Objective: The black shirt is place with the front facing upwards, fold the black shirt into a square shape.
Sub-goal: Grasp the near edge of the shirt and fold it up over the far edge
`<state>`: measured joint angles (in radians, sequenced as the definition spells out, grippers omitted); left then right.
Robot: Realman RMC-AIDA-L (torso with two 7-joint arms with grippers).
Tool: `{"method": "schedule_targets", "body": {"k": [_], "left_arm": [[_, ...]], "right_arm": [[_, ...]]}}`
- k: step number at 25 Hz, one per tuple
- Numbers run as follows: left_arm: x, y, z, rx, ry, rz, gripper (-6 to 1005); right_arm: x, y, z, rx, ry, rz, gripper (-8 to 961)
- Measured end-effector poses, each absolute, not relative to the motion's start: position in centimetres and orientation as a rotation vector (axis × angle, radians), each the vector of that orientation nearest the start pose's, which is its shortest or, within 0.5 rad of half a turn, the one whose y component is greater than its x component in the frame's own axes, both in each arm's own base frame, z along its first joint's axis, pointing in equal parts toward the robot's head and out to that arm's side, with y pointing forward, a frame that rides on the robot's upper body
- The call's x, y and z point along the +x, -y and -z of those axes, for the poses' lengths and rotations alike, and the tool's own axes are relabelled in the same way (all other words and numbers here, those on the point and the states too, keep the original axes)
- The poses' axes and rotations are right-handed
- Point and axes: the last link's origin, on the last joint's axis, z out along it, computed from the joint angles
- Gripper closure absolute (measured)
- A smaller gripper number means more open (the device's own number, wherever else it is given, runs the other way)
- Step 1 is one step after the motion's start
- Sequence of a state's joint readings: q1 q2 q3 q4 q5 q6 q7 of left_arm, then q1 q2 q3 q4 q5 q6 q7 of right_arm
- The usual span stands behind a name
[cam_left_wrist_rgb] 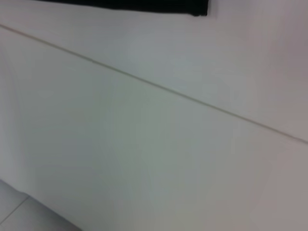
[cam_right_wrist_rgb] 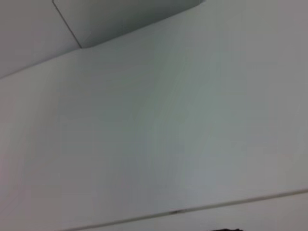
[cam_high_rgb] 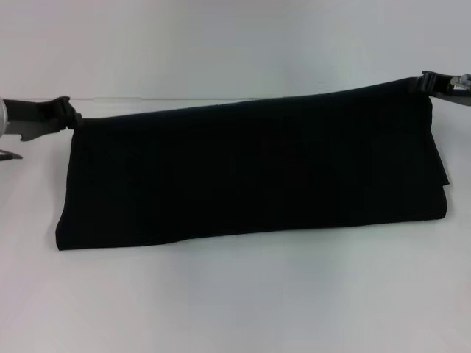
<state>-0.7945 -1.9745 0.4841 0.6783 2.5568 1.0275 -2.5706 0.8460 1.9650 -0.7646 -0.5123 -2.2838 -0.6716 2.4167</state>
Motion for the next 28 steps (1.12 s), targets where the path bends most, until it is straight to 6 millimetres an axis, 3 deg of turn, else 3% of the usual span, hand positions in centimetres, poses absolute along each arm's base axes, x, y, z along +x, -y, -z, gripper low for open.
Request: {"method": "schedule_targets", "body": {"k": [10, 16, 19, 26, 28], "left_arm": [[-28.0, -45.6, -7.9, -1.747, 1.628, 0.438, 981], [-28.1, -45.8, -7.4, -1.740, 1.627, 0.432, 975], [-28.2, -45.8, -7.2, -1.720, 1.656, 0.450, 972], [-28.1, -45.8, -7.2, -1.698, 1.694, 0.495, 965], [-28.3, -45.4, -7.3, -1.688, 1.714, 0.526, 895]], "right_arm": [[25.6, -48.6, -3.9, -1.797, -1.380, -0.432, 883], [25.5, -48.8, -4.3, -1.784, -1.375, -0.446, 884], [25.4, -49.3, -5.3, -1.793, -1.356, -0.430, 885], [25.2, -50.5, -9.8, -1.761, -1.343, -0.427, 753], [25.2, -50.4, -11.1, -1.763, -1.332, -0.441, 710]]}}
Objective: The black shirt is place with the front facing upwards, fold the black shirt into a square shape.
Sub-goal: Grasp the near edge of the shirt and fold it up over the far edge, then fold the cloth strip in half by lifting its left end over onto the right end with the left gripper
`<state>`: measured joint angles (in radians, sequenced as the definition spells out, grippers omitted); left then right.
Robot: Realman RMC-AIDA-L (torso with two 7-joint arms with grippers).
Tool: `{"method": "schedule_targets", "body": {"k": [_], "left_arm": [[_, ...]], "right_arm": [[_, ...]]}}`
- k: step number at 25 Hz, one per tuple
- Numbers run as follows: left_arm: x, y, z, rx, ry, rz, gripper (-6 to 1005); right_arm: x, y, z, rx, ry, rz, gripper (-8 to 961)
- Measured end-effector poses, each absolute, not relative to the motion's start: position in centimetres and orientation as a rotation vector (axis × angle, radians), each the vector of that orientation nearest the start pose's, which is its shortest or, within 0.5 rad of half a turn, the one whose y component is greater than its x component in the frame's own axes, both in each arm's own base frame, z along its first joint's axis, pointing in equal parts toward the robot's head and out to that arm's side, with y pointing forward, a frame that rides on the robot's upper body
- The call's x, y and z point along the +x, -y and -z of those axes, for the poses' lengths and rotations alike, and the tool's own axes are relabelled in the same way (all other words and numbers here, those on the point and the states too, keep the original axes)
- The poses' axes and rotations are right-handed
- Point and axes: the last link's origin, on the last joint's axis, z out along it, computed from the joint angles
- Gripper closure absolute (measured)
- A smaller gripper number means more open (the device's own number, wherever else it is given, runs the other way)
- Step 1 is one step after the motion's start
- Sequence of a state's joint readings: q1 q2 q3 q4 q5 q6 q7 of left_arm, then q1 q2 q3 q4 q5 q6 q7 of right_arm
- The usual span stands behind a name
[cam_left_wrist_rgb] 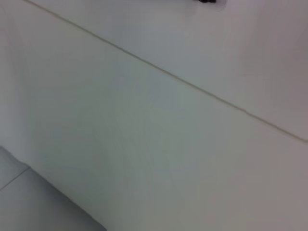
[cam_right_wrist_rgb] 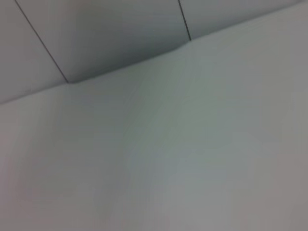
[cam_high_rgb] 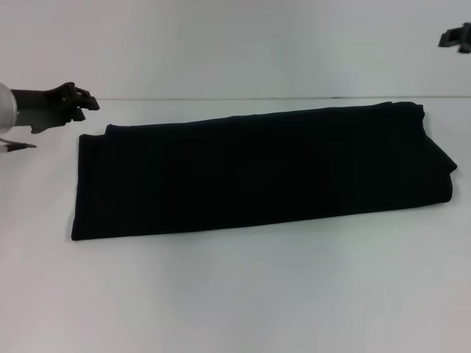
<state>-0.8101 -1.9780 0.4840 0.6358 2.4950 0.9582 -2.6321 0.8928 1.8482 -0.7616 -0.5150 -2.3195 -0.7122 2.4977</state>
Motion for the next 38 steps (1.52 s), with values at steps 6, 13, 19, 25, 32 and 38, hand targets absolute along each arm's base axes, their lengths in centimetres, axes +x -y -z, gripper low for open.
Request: {"method": "schedule_targets", "body": {"k": [6, 13, 19, 25, 32, 38], "left_arm": [[-28.6, -44.1, -7.6, -1.710, 1.763, 0.619, 662], [-28.6, -40.1, -7.7, -1.897, 1.800, 0.843, 331], [-30.1, -35.8, -7.7, -1.904, 1.948, 1.031, 265], [-31.7, -32.4, -6.9, -1.827, 2.143, 1.073, 251], [-33.5, -30.2, -5.9, -1.703, 2.266, 1.056, 251], [-35.1, -28.8, -5.5, -1.560, 2.349, 1.040, 250]], "right_arm": [[26.4, -48.3, -13.6, -1.759, -1.375, -0.511, 580], [29.0, -42.8, -12.9, -1.854, -1.522, -0.812, 292], [31.0, -38.1, -12.5, -1.871, -1.550, -1.099, 93], [32.0, -36.5, -12.5, -1.897, -1.584, -1.088, 93], [32.4, -36.7, -12.9, -1.912, -1.592, -1.033, 92], [32.8, -36.9, -13.1, -1.886, -1.587, -1.013, 92]]}}
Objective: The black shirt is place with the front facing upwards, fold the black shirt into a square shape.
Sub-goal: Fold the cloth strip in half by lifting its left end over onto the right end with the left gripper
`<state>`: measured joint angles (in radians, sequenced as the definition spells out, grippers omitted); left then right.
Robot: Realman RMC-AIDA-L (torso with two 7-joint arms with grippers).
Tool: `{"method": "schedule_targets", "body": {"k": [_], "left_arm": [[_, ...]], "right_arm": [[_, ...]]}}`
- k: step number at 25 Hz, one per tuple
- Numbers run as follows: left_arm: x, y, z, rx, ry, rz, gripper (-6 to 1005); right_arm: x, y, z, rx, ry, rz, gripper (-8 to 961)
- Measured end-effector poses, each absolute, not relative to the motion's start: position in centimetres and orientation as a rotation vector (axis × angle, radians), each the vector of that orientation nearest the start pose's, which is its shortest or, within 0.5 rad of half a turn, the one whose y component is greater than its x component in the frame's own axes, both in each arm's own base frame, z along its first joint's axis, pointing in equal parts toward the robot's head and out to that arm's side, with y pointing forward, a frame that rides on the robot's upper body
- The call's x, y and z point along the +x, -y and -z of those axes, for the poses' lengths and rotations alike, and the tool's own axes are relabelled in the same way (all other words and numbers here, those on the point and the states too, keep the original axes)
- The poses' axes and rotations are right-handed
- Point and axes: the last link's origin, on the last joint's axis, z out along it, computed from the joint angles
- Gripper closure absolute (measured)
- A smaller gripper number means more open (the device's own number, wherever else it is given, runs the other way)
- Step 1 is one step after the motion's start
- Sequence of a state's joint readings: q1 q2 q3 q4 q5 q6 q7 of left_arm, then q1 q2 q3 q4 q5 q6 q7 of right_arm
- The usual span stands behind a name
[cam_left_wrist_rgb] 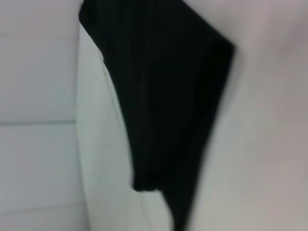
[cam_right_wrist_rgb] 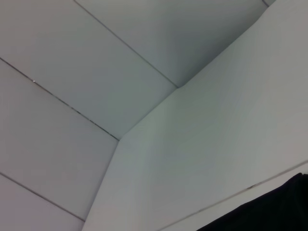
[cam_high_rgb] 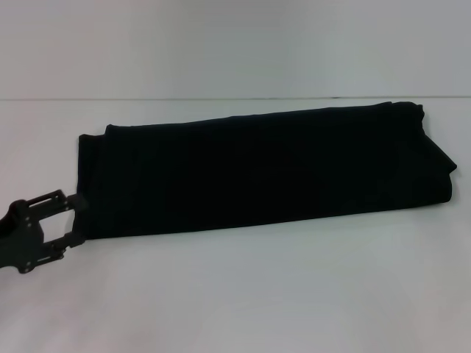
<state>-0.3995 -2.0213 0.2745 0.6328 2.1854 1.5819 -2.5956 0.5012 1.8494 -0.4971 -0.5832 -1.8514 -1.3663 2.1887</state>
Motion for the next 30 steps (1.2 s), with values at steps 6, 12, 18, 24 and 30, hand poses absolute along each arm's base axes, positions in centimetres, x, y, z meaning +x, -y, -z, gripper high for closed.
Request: {"method": "schedule_targets", "body": {"k": [6, 12, 18, 24, 30], "left_arm": [[-36.3, -28.8, -4.9, 1.585, -2.690, -1.142, 250], [-36.9, -29.5, -4.1, 1.519, -2.793, -1.134, 251], [-37.2, -29.8, -3.4, 1.462, -2.845, -1.125, 250], [-37.0, -30.4, -3.0, 1.429, -2.858, -1.130, 251], [-37.0, -30.6, -2.8, 1.396, -2.875, -1.130, 251]], "right_arm": [[33.3, -37.1, -13.3, -1.866, -1.593, -0.972, 93], [33.6, -37.7, -13.5, -1.855, -1.614, -0.888, 93], [33.6, -37.8, -13.6, -1.856, -1.606, -0.886, 93], [33.5, -37.8, -13.6, -1.852, -1.606, -0.893, 93], [33.5, -37.8, -13.6, -1.855, -1.610, -0.899, 92]]}}
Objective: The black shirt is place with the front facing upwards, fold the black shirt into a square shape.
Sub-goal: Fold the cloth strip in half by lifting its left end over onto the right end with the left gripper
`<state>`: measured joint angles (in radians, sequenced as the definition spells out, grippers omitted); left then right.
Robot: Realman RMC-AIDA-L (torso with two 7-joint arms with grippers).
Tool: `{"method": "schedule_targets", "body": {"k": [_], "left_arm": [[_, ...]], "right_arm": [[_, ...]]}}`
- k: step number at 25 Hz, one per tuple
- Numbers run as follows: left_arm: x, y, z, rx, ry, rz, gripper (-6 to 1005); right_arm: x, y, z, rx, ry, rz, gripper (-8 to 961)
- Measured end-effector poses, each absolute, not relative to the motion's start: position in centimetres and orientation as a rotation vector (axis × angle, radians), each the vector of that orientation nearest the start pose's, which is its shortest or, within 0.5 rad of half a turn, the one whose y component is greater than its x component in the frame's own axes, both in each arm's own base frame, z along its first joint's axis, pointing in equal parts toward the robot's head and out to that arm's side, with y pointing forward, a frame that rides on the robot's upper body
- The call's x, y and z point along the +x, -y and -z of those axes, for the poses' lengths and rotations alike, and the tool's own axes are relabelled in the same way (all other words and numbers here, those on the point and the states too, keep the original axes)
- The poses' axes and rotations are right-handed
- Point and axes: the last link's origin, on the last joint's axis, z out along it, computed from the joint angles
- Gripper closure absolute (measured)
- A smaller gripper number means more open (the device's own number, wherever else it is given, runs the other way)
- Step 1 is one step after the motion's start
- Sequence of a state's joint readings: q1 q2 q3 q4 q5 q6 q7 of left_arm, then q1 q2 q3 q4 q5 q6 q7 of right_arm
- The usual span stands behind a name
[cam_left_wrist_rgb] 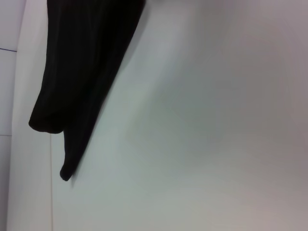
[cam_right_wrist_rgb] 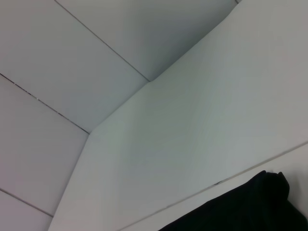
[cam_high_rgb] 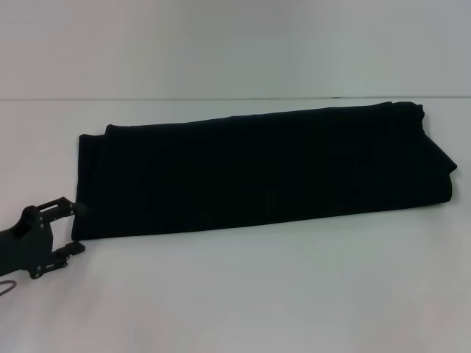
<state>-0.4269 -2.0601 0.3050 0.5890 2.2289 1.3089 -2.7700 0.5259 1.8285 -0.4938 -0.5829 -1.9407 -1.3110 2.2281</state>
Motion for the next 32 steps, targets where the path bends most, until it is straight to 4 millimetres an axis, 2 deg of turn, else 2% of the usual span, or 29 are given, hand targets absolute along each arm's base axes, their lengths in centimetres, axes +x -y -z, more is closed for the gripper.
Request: {"method": "schedule_targets", "body": {"k": [18, 28, 32], "left_arm": [[-37.0, -31.5, -2.3, 1.353, -2.932, -1.109, 251], [-33.2, -35.3, -1.6, 1.528, -2.805, -1.076, 254], [-33.1, -35.5, -1.7, 1.554, -2.801, -1.066, 255]], "right_arm": [[33.6, -37.6, -13.8, -1.845, -1.614, -0.918, 93], [33.8, -37.4, -14.0, -1.834, -1.616, -0.926, 92], [33.8, -37.4, -13.9, -1.833, -1.616, -0.928, 93]]}}
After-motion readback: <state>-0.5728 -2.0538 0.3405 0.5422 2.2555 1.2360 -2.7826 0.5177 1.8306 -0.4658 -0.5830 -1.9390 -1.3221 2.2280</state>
